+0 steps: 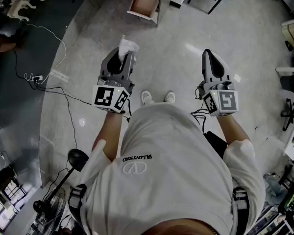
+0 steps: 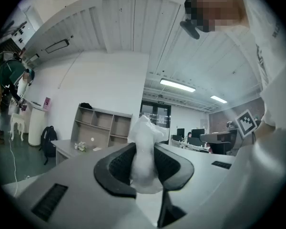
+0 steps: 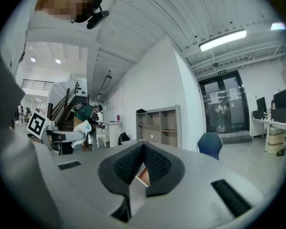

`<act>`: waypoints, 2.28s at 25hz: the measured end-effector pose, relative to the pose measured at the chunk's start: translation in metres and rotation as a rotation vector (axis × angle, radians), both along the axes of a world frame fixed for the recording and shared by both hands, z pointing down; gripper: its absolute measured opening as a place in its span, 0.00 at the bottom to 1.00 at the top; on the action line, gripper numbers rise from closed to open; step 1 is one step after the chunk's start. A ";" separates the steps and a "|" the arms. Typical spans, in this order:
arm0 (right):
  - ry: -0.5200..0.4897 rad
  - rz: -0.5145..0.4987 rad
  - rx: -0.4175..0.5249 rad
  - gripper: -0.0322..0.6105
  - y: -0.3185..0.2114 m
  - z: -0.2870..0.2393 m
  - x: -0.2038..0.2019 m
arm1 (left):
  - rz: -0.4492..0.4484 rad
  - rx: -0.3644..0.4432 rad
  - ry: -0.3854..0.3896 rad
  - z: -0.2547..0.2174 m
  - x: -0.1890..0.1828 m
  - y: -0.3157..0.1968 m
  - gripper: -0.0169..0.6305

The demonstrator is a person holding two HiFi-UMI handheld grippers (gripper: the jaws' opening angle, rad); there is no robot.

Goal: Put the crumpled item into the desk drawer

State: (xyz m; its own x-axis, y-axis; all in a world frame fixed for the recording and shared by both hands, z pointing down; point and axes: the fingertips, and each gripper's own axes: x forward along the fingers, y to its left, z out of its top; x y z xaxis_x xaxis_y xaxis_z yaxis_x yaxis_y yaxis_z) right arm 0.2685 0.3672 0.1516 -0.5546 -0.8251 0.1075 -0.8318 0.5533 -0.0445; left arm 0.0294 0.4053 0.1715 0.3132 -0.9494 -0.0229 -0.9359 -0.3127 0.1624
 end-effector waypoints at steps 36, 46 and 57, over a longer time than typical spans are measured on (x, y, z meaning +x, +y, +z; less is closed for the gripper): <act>-0.019 -0.047 -0.020 0.05 -0.040 0.017 -0.088 | 0.087 -0.053 0.023 0.026 -0.045 -0.038 0.16; -0.031 -0.090 -0.033 0.05 -0.112 0.023 -0.097 | 0.080 -0.060 0.013 0.028 -0.039 -0.115 0.16; -0.048 -0.132 -0.054 0.05 -0.198 0.032 -0.088 | 0.050 -0.087 0.012 0.039 -0.029 -0.198 0.16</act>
